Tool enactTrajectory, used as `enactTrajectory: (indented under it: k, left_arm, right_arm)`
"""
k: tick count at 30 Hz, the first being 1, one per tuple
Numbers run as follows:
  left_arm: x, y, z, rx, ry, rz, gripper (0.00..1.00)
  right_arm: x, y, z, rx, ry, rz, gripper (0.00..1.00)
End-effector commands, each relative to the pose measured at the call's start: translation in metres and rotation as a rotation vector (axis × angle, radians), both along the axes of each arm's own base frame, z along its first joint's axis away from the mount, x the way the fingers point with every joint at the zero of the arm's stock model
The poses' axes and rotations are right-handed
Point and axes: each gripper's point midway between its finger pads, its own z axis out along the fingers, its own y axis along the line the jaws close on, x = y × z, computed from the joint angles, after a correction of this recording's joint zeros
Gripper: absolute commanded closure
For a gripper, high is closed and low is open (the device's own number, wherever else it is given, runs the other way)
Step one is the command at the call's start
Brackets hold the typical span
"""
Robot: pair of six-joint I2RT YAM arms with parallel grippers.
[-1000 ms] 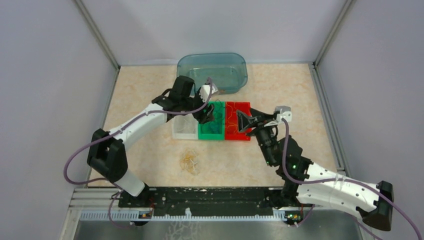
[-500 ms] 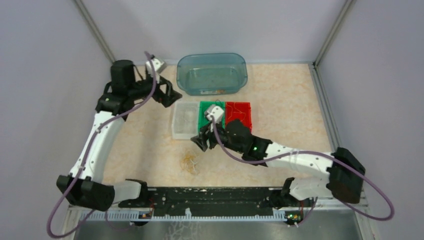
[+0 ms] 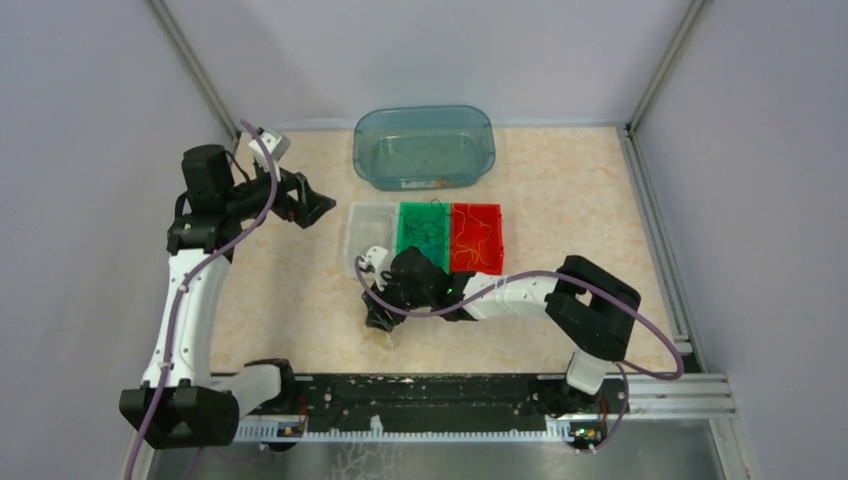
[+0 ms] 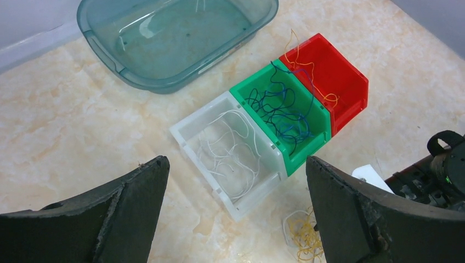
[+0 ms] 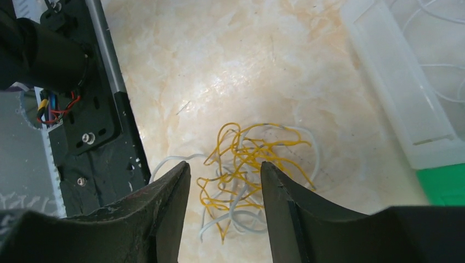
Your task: Untangle the cables
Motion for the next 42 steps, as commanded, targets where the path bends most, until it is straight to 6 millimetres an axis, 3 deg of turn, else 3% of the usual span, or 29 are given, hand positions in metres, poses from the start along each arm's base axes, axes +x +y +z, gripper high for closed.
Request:
enactTrajectory:
  k: [1,3,4,10,16,21,27,36,38,42]
  left_arm:
    - [-0.010,-0.003,0.002,0.014,-0.029,-0.052,0.00]
    - [-0.017,-0.009,-0.002,0.016,-0.034,-0.107,0.01]
    - [-0.020,-0.010,-0.006,0.019,-0.033,-0.124,0.01]
    - [-0.032,-0.014,-0.019,0.047,-0.039,-0.193,0.03]
    - [-0.034,-0.016,-0.015,0.048,-0.060,-0.218,0.03]
    - [-0.035,-0.018,-0.012,0.047,-0.069,-0.235,0.03]
    - [-0.033,-0.019,-0.004,0.044,-0.084,-0.240,0.04]
    - [-0.034,-0.020,0.006,0.040,-0.104,-0.251,0.04]
    - [-0.035,-0.021,0.005,0.038,-0.101,-0.257,0.04]
    - [-0.037,-0.020,-0.003,0.054,-0.098,-0.273,0.04]
  right_arm:
    - [-0.015,0.012,0.021,0.022,-0.064,0.028,0.49]
    - [-0.019,0.006,0.012,-0.025,-0.068,-0.009,0.49]
    - [-0.021,0.003,0.020,-0.016,-0.086,-0.028,0.49]
    - [-0.028,-0.019,0.017,-0.052,-0.117,-0.144,0.47]
    - [-0.024,-0.032,0.023,-0.084,-0.139,-0.203,0.43]
    - [-0.032,-0.042,0.017,-0.094,-0.068,-0.228,0.50]
    - [-0.042,-0.034,0.010,-0.060,-0.015,-0.194,0.58]
    - [-0.031,-0.013,-0.005,-0.085,-0.048,-0.183,0.62]
    - [-0.030,-0.012,-0.010,-0.100,-0.047,-0.184,0.69]
    - [-0.025,-0.010,0.007,-0.053,-0.083,-0.188,0.97]
